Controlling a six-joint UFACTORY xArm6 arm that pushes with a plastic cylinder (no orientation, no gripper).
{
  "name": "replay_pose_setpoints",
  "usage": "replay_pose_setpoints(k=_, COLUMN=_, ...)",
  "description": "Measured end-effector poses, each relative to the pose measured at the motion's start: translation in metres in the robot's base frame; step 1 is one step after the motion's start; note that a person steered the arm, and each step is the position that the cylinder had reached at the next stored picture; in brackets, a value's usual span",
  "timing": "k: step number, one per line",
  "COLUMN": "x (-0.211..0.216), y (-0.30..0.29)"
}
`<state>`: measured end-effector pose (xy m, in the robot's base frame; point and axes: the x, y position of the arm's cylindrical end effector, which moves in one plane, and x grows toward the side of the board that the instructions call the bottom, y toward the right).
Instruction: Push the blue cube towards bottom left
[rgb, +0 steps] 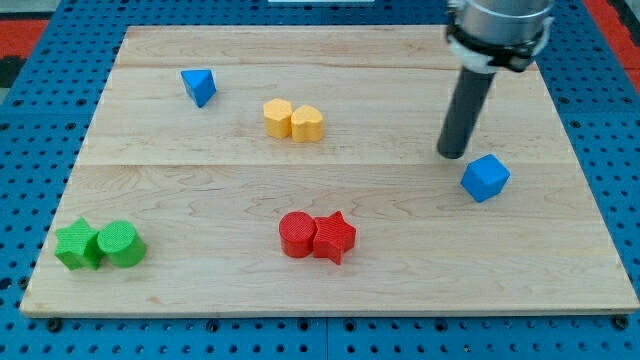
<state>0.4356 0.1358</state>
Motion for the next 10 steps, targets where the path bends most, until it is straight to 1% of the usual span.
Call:
replay_pose_setpoints(k=1, x=0.04, y=0.008)
replay_pose_setpoints(k=2, x=0.055, y=0.005)
replay_pose_setpoints(k=3, x=0.026, y=-0.004)
replay_pose_setpoints(k=4, x=0.0, y=0.018)
replay_pose_setpoints(k=5, x=0.0, y=0.054)
replay_pose_setpoints(k=6, x=0.035, y=0.062)
replay_pose_setpoints(k=7, x=0.06, y=0.065)
replay_pose_setpoints(k=8, x=0.039, y=0.062)
replay_pose_setpoints(k=9, x=0.044, y=0.049)
replay_pose_setpoints(k=10, x=0.082, y=0.072)
